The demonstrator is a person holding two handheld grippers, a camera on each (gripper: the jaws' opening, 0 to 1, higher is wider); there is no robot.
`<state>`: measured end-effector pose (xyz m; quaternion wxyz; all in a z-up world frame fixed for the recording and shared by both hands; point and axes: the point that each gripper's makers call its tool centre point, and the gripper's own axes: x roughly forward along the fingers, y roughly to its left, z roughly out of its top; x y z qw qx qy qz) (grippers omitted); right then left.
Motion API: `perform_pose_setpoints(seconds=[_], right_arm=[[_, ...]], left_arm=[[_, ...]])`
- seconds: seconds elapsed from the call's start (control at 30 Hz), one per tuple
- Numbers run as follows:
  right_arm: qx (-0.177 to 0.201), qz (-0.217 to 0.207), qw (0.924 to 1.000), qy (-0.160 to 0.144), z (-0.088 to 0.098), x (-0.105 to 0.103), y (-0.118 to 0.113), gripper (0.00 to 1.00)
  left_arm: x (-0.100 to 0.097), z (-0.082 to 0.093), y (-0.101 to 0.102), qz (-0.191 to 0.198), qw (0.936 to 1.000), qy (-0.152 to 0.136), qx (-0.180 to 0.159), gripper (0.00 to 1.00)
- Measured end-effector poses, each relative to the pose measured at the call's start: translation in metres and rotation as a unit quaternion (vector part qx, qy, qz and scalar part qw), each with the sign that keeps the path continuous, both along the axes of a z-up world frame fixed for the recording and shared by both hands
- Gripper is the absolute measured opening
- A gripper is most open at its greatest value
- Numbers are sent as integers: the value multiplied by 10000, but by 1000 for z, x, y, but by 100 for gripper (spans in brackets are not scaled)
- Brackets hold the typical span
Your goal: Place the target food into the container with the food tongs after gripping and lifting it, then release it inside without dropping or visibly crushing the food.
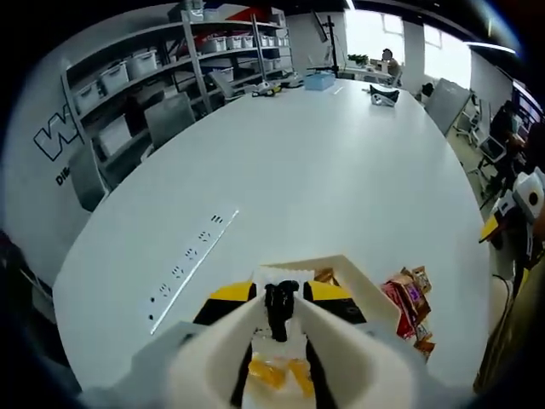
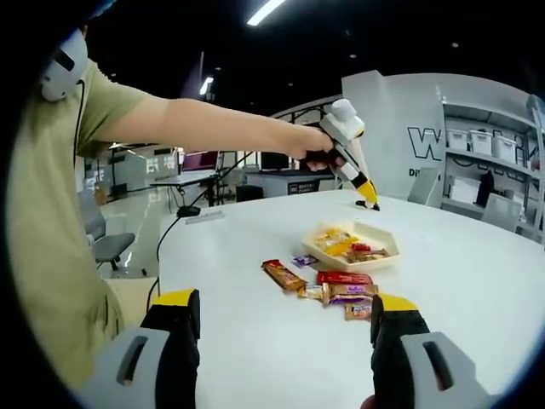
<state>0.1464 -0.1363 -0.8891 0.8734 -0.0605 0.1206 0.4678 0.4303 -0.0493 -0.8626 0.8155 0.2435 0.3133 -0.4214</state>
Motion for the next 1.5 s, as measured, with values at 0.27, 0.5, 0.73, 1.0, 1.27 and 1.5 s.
perform_pose_setpoints(seconds=[0.27, 0.5, 0.73, 1.0, 1.27, 1.5], right_arm=[[-19, 4, 10000, 5, -1, 0, 0, 81], [-18, 7, 10000, 1, -1, 0, 1, 81], [-23, -8, 10000, 18, -2, -1, 0, 81], [-11, 7, 10000, 13, -2, 0, 2, 81], [-6, 38, 10000, -4, -1, -1, 5, 81], [-2, 60, 10000, -3, -1, -2, 8, 81]], left_arm=[[5, 3, 3, 82, 9999, -74, -17, 21], [5, 6, 2, 26, 9999, -96, 70, 21], [5, 0, 5, 75, 9998, -23, 184, 22], [5, 6, 13, 120, 9998, -80, 138, 22], [0, 14, 19, 148, 9998, -94, 19, 22], [-8, 17, 24, 103, 9998, -126, -69, 22]])
